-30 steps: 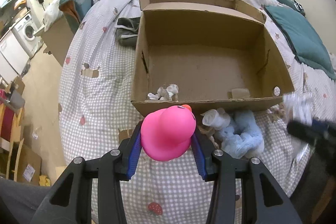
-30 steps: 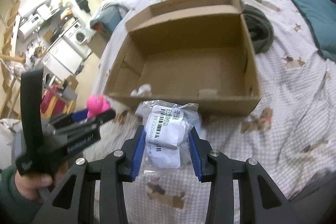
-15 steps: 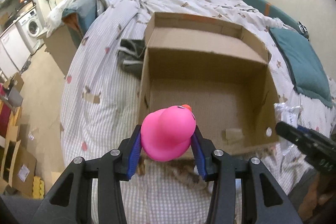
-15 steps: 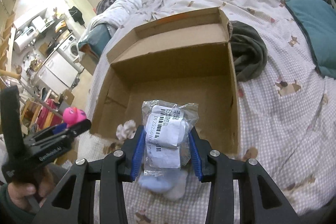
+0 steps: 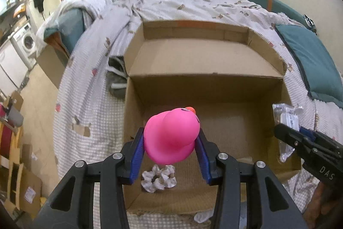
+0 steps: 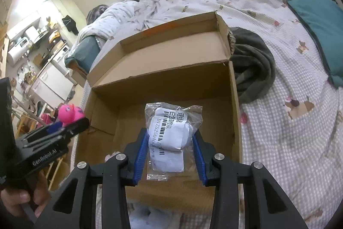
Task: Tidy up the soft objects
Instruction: 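Carry the duck in the left tool and the bag in the right tool over the box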
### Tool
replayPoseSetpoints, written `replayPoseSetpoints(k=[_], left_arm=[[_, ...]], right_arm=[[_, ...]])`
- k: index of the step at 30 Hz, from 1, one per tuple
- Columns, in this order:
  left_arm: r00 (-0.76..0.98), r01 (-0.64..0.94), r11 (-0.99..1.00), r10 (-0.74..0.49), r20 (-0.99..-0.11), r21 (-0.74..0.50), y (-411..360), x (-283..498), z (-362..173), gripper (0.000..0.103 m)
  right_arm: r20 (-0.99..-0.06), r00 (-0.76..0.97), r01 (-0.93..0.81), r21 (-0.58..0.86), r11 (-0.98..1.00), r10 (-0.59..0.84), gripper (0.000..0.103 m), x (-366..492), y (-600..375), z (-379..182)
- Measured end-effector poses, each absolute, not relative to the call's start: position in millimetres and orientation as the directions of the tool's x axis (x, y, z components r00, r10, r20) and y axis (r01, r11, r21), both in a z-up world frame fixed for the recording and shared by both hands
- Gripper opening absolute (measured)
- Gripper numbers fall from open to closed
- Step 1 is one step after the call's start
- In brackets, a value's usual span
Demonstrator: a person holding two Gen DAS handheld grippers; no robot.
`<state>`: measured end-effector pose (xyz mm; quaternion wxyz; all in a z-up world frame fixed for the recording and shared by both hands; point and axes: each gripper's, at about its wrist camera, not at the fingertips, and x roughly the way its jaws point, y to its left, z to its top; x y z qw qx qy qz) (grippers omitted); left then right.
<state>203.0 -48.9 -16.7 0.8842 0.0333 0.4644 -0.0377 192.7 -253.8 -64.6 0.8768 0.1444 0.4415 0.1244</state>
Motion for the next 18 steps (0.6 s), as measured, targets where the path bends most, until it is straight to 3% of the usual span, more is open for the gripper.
replayPoseSetpoints(k=[18], left_arm=[[0.530, 0.082, 0.996, -0.028, -0.847, 0.018, -54.1, 205.8, -52.3, 0.041]], right_arm=[[-0.781, 0.528, -0.153, 0.300, 0.942, 0.335, 0.042, 201.2, -224.2, -87.2]])
